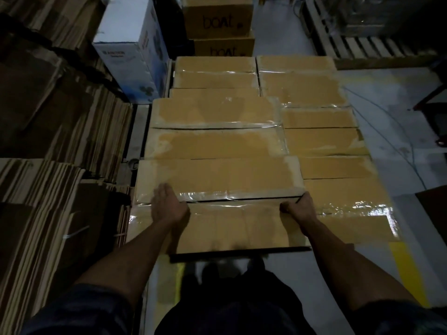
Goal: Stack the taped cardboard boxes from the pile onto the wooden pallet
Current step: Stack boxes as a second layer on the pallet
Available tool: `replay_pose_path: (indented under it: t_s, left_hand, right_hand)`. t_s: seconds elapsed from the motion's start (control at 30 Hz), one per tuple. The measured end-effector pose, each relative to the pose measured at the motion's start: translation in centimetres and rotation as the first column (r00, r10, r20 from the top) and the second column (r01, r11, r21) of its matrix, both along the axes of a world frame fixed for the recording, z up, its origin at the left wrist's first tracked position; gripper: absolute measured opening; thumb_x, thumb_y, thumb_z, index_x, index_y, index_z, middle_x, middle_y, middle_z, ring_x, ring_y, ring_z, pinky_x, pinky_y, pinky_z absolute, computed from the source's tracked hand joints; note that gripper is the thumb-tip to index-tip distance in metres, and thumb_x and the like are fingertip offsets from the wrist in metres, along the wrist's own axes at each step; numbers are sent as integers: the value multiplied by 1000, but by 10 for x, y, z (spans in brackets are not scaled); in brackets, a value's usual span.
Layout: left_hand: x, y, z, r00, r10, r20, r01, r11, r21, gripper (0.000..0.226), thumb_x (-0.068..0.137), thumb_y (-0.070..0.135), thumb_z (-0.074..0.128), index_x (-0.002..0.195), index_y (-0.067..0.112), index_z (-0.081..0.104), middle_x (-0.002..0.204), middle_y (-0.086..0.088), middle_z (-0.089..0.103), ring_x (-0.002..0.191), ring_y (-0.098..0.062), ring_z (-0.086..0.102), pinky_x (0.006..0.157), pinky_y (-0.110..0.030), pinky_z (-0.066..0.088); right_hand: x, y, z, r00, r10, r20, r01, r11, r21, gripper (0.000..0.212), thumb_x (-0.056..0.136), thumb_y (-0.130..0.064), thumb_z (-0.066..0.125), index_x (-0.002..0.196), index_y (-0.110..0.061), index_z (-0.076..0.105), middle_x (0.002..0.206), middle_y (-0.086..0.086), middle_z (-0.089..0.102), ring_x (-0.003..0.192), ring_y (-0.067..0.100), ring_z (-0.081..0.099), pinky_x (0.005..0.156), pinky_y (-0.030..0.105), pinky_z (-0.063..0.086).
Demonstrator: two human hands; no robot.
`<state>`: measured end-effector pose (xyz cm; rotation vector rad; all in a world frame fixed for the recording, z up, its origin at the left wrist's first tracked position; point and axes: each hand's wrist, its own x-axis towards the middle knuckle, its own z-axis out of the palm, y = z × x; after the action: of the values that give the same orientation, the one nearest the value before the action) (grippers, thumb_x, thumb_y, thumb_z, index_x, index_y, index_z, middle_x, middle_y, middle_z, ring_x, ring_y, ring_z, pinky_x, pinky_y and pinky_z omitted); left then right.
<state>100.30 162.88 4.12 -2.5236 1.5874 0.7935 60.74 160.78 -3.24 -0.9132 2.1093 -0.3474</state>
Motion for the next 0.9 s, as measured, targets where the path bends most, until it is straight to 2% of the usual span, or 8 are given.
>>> replay_pose_path:
  t_s: [0.07,0.13,0.37,0.53,0.67,0.77,0.8,0.9]
  left_hand:
    - [-28,0,5,994,-108,-15,108,994,-11,75,89,31,57,149,2,23,158,-16,24,143,-34,24,117,-45,25]
    - [-60,-5,11,976,-216,-33,216,976,2,78,91,32,54,153,3,16,161,-15,18,146,-32,18,120,-43,20]
    - [-197,-66,21,886,-460,-52,457,888,-59,75,97,42,45,154,4,13,162,-13,14,149,-30,12,121,-43,15]
    - [-279,-128,17,869,-489,-74,485,872,-65,77,97,50,39,155,5,13,163,-11,13,150,-28,10,122,-42,12]
    - [-313,-165,0,864,-499,-65,498,867,-24,84,88,65,36,149,7,28,157,-13,28,144,-31,25,118,-47,24]
    - [-320,-182,-14,881,-470,-49,473,880,55,91,80,76,35,140,8,41,145,-13,42,133,-32,40,109,-48,37]
    - [-323,-186,-19,882,-469,-40,471,878,85,94,80,80,35,140,7,41,145,-13,42,132,-32,41,108,-48,38]
    - [-324,-186,-27,896,-444,-23,444,890,106,99,76,83,35,140,8,42,144,-12,43,130,-31,44,105,-49,41]
  right_hand:
    - [24,12,51,1000,-11,21,11,1000,-7,72,60,-29,79,120,-13,44,115,9,54,103,32,57,88,54,54]
    - [30,22,79,998,-20,57,20,1000,10,61,70,-23,76,121,-10,44,116,12,53,105,34,55,91,54,51]
    - [8,17,68,988,-34,153,35,999,-4,47,85,-24,63,126,-6,48,124,17,59,110,35,58,89,37,47]
    - [-5,6,9,953,31,302,-7,997,-80,69,87,-47,52,140,-4,45,132,19,56,122,37,55,102,46,45]
    - [-17,-10,34,958,60,281,-36,995,-89,51,103,-50,30,123,-11,55,102,11,66,89,24,63,79,34,48]
    - [-18,-5,27,966,67,250,-21,983,-181,89,88,-78,1,111,-16,60,88,5,64,77,15,61,74,37,53]
    - [-20,-5,22,965,71,254,-27,985,-171,88,89,-77,1,111,-16,61,92,6,64,82,17,62,79,38,54]
    - [-20,-6,25,968,99,231,-82,993,-82,51,105,-47,29,132,-12,55,128,9,58,119,24,55,101,31,39]
